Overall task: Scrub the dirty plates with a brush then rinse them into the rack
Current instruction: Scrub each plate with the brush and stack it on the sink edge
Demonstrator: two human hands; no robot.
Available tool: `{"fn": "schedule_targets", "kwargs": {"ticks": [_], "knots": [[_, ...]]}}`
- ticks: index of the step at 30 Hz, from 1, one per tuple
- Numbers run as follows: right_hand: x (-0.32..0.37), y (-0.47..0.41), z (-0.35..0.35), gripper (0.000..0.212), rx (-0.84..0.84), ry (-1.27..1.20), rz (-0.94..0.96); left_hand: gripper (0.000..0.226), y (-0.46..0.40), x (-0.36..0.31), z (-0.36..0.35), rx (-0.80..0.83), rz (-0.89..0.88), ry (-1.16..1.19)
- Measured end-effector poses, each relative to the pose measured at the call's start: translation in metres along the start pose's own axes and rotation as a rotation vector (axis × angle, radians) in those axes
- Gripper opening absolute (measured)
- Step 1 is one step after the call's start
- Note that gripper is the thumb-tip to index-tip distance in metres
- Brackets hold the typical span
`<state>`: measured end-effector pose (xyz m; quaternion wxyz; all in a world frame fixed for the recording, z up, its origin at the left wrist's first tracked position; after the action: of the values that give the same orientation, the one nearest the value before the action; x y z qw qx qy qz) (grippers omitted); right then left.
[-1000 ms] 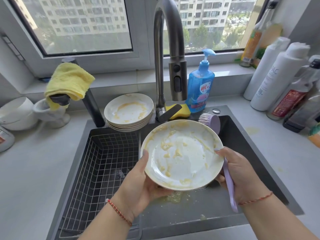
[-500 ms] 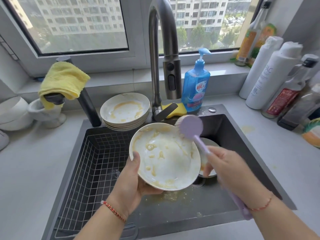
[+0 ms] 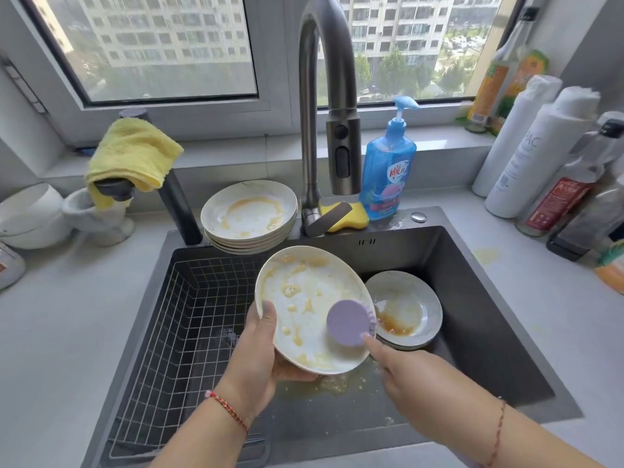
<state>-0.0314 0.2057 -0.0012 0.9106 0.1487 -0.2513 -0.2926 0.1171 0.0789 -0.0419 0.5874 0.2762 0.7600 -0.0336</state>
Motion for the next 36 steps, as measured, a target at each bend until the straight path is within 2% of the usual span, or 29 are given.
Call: {"fn": "schedule_targets", "kwargs": {"ticks": [2, 4, 6, 7, 10, 13, 16, 18, 20, 23, 25, 27, 29, 32, 34, 36], "knots": [[0.013, 0.008, -0.007, 0.043, 0.073, -0.080, 0.061, 0.046, 0.000, 0.001, 0.000, 0.000, -0.011, -0.007], [0.027, 0.011, -0.014, 0.036, 0.237, -0.228, 0.039, 0.052, 0.001, 0.004, -0.003, 0.025, -0.012, -0.011], [0.041, 0.006, -0.012, 0.035, 0.321, -0.402, 0.033, 0.058, 0.003, 0.008, -0.008, 0.075, -0.003, -0.004], [0.047, 0.000, -0.005, 0.037, 0.318, -0.458, 0.019, 0.061, 0.005, 0.010, -0.011, 0.106, -0.002, 0.002], [0.038, -0.032, 0.017, 0.039, 0.164, -0.516, -0.051, 0.063, 0.007, 0.012, -0.017, 0.158, -0.010, 0.020], [0.025, -0.042, 0.035, 0.037, 0.054, -0.374, -0.046, 0.061, 0.004, 0.004, -0.017, 0.140, -0.050, 0.047], [0.008, -0.033, 0.040, 0.038, 0.043, -0.138, -0.052, 0.051, -0.001, -0.006, -0.008, 0.081, -0.116, 0.034], [0.004, -0.017, 0.032, 0.037, 0.157, -0.124, -0.053, 0.055, -0.005, -0.009, -0.003, 0.047, -0.142, 0.010], [0.012, 0.005, 0.020, 0.033, 0.325, -0.213, -0.085, 0.059, -0.007, -0.009, -0.001, 0.036, -0.151, -0.015], [0.039, 0.022, 0.013, 0.032, 0.405, -0.265, -0.003, 0.062, -0.005, -0.004, -0.008, 0.064, -0.122, -0.029], [0.053, 0.013, 0.018, 0.032, 0.351, -0.300, 0.042, 0.065, -0.001, 0.001, -0.014, 0.088, -0.098, -0.050], [0.056, -0.007, 0.025, 0.036, 0.273, -0.347, 0.007, 0.061, 0.003, 0.006, -0.021, 0.123, -0.092, -0.082], [0.049, -0.029, 0.035, 0.040, 0.153, -0.306, -0.021, 0.055, 0.005, 0.007, -0.024, 0.142, -0.093, -0.094], [0.028, -0.043, 0.050, 0.041, -0.007, -0.191, -0.084, 0.052, 0.000, -0.001, -0.013, 0.068, -0.167, -0.106], [0.011, -0.041, 0.049, 0.043, -0.044, -0.188, -0.148, 0.055, -0.003, -0.010, -0.005, 0.019, -0.235, -0.132], [0.011, -0.031, 0.033, 0.043, 0.076, -0.036, -0.104, 0.056, -0.005, -0.017, 0.000, -0.005, -0.277, -0.142]]}}
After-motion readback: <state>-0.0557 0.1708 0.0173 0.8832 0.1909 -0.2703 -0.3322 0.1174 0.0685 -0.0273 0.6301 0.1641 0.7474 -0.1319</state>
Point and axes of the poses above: each hand's wrist, its own y-axis away from the middle knuckle, its own z-axis out of the back of the hand, x = y × z, the point moved 8 cm from there along -y, towards the middle knuckle, and after that the axes turned 12 degrees about -z, right-handed, at the moved point
